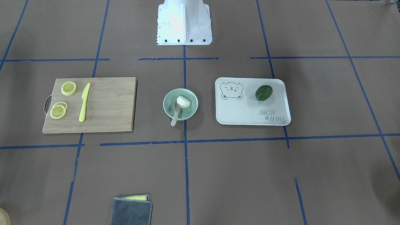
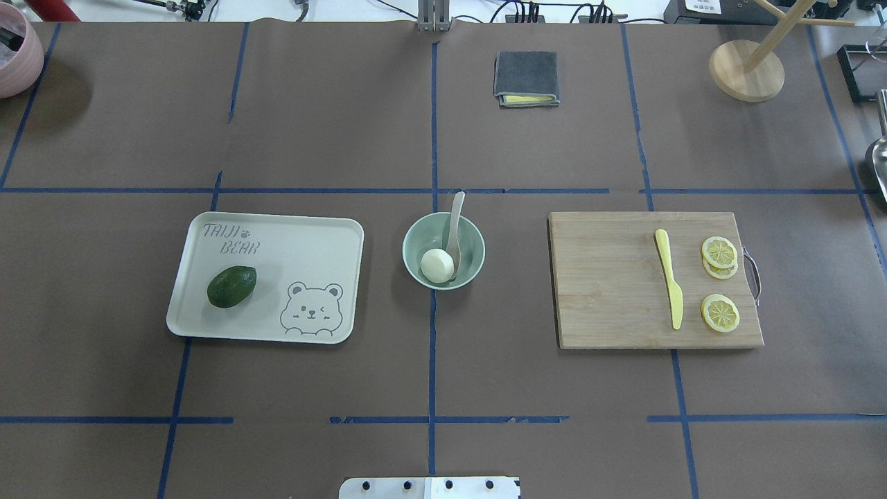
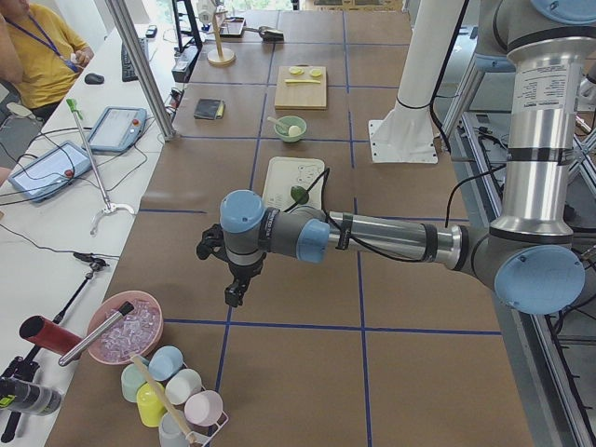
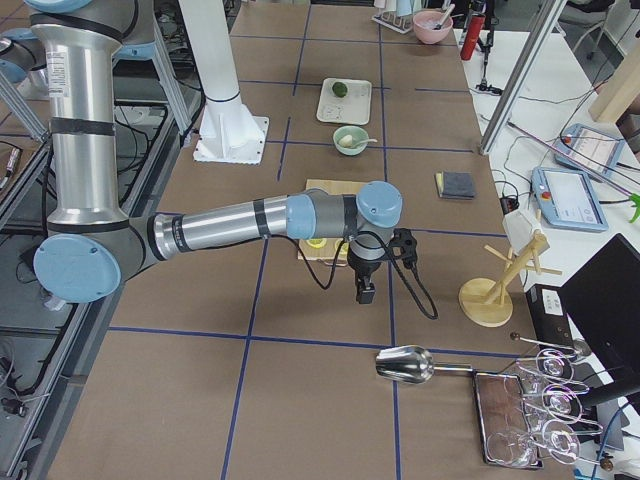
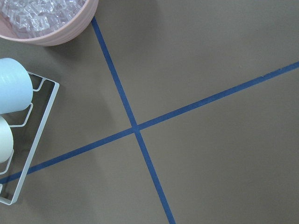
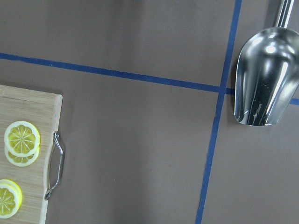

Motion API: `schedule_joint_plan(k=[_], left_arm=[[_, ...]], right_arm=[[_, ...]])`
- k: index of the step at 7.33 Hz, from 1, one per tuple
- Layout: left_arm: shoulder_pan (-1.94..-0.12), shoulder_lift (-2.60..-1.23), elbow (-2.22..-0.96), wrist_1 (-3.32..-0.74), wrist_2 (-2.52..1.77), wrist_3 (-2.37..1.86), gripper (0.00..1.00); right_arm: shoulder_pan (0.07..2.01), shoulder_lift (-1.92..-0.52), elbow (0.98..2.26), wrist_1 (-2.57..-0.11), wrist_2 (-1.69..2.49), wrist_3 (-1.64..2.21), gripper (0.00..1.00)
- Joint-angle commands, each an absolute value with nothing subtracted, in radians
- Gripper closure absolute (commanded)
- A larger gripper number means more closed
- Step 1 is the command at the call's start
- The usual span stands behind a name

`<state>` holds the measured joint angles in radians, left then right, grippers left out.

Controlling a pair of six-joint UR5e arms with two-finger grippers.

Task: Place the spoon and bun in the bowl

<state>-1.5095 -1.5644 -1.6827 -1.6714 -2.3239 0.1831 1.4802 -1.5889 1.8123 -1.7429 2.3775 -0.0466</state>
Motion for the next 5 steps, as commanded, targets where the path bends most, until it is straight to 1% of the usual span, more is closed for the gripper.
schedule_joint_plan(k=[1, 5], left_arm=[[-1.509, -1.560, -1.668, -1.664, -2.327, 0.179, 0.00], [-1.534, -1.560, -1.641, -1.664, -2.333, 0.183, 0.00]], right_arm=[[1.480, -1.592, 1.807, -1.744, 2.385, -0.045, 0.00], [1.500, -1.592, 1.775, -1.746, 2.387, -0.046, 0.00]])
